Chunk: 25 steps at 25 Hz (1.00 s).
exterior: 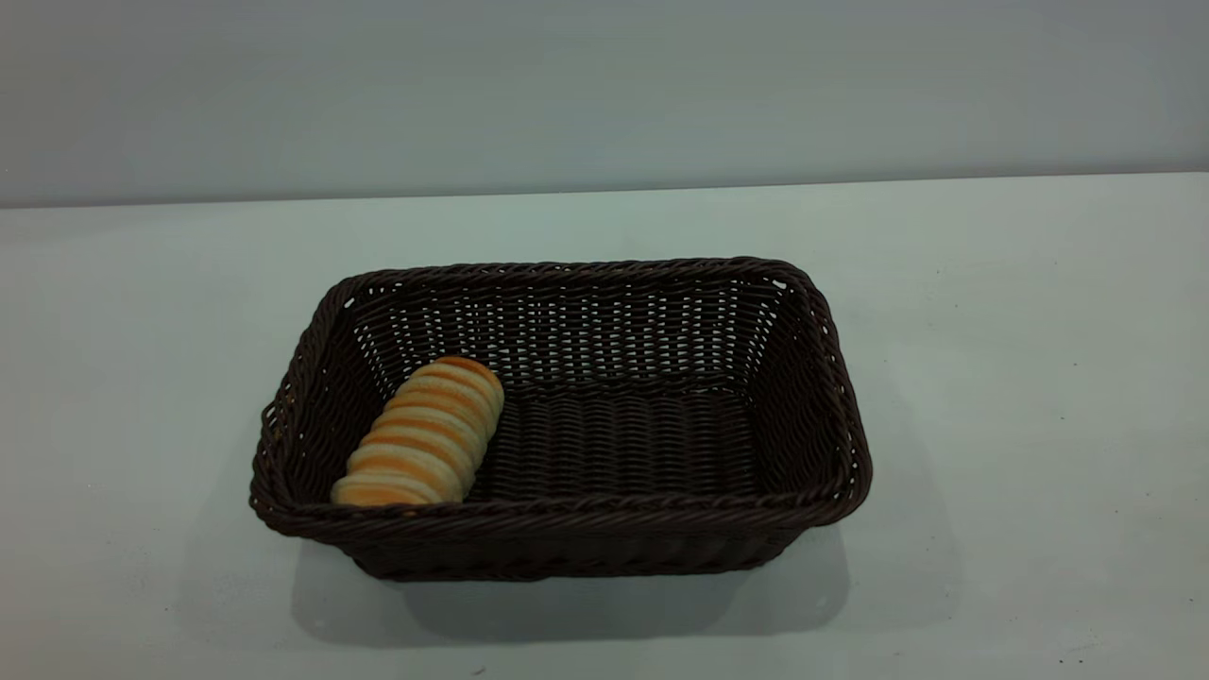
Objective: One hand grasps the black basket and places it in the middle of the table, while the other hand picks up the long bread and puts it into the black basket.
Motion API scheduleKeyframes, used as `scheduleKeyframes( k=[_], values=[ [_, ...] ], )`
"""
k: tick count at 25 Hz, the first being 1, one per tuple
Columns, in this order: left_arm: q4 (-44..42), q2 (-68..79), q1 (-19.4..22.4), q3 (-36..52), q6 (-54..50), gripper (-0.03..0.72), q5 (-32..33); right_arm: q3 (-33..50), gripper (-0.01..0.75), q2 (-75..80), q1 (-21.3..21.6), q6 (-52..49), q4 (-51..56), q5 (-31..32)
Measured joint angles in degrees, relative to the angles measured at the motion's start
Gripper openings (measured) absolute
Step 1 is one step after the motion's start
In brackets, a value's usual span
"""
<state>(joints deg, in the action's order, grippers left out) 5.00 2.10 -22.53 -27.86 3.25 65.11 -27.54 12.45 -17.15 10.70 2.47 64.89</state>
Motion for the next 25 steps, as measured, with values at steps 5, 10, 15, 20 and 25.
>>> scheduleKeyframes(
  k=[5, 10, 15, 20, 25],
  values=[
    [0.0, 0.0, 0.0, 0.0, 0.0, 0.485, 0.0, 0.0, 0.523, 0.0, 0.0, 0.0, 0.0, 0.0],
    [0.0, 0.0, 0.0, 0.0, 0.0, 0.485, 0.0, 0.0, 0.523, 0.0, 0.0, 0.0, 0.0, 0.0],
    [0.0, -0.1, 0.0, 0.0, 0.0, 0.485, 0.0, 0.0, 0.523, 0.0, 0.0, 0.0, 0.0, 0.0],
    [0.1, -0.6, 5.4, 0.0, 0.0, 0.485, 0.0, 0.0, 0.523, 0.0, 4.6, 0.0, 0.0, 0.0],
    [0.1, -0.8, 15.4, 0.0, 0.1, 0.485, 0.0, 0.0, 0.523, -2.1, 12.8, 0.0, 0.0, -0.1]
  ],
)
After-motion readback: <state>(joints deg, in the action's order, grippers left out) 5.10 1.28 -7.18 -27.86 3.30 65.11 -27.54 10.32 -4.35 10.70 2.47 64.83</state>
